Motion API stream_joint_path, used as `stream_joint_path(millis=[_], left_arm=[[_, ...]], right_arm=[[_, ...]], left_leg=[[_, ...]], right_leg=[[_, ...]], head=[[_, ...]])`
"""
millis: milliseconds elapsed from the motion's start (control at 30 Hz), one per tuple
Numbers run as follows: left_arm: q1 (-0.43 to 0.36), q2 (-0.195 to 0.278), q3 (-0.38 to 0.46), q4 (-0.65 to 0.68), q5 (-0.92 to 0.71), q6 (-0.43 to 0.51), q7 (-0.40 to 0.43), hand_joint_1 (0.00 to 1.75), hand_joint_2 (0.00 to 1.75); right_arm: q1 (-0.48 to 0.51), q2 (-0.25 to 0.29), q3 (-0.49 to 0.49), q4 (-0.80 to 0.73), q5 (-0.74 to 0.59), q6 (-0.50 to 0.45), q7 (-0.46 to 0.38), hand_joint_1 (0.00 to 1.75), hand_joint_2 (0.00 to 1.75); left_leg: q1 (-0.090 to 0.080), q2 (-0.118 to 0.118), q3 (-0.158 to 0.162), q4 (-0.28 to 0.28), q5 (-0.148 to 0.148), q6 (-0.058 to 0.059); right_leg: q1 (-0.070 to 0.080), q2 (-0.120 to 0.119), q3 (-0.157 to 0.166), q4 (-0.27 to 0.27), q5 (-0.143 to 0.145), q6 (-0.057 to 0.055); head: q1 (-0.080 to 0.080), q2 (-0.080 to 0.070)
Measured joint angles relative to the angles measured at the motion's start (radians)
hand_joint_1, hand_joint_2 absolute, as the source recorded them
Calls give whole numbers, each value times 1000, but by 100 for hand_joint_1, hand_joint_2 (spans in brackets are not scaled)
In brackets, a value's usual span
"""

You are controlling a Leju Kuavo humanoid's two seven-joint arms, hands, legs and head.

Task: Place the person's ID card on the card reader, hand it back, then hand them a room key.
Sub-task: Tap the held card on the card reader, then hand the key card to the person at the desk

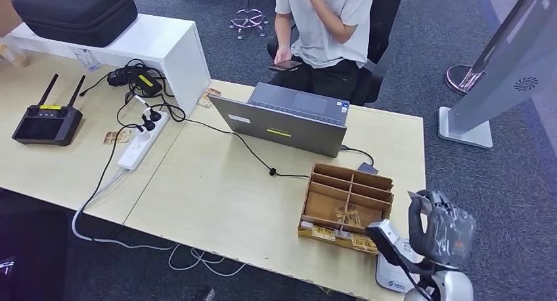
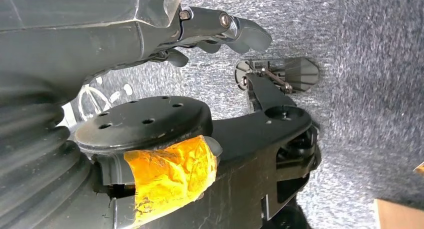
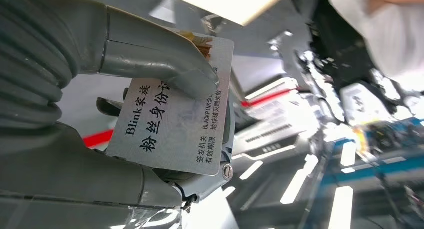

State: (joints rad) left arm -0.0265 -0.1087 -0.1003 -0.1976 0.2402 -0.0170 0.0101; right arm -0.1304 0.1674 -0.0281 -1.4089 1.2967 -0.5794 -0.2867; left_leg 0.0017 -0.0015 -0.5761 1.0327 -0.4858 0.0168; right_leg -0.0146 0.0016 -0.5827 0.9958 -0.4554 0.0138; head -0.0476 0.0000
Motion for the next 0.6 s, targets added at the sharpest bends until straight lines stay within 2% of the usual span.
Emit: stream_joint_path(millis=[133, 333, 600], left_arm=[[-2, 0, -15, 0, -19, -17, 0, 0, 175], [-7, 0, -33, 0, -38, -37, 0, 0, 175], [-9, 0, -43, 0, -46, -42, 0, 0, 175]], right_arm=[[-126, 7, 91, -58, 62, 79, 79, 175, 175], [-304, 35, 191, -50, 118, 163, 157, 175, 175], [-380, 50, 229, -13, 125, 173, 178, 175, 175]], left_leg=[[0, 0, 0, 0, 2, 0], [0, 0, 0, 0, 3, 0], [0, -1, -2, 0, 2, 0]], right_leg=[[0, 0, 0, 0, 1, -1], [0, 0, -1, 0, 1, -1], [0, 0, -1, 0, 1, -1]], head=[[0, 0], [0, 0], [0, 0]])
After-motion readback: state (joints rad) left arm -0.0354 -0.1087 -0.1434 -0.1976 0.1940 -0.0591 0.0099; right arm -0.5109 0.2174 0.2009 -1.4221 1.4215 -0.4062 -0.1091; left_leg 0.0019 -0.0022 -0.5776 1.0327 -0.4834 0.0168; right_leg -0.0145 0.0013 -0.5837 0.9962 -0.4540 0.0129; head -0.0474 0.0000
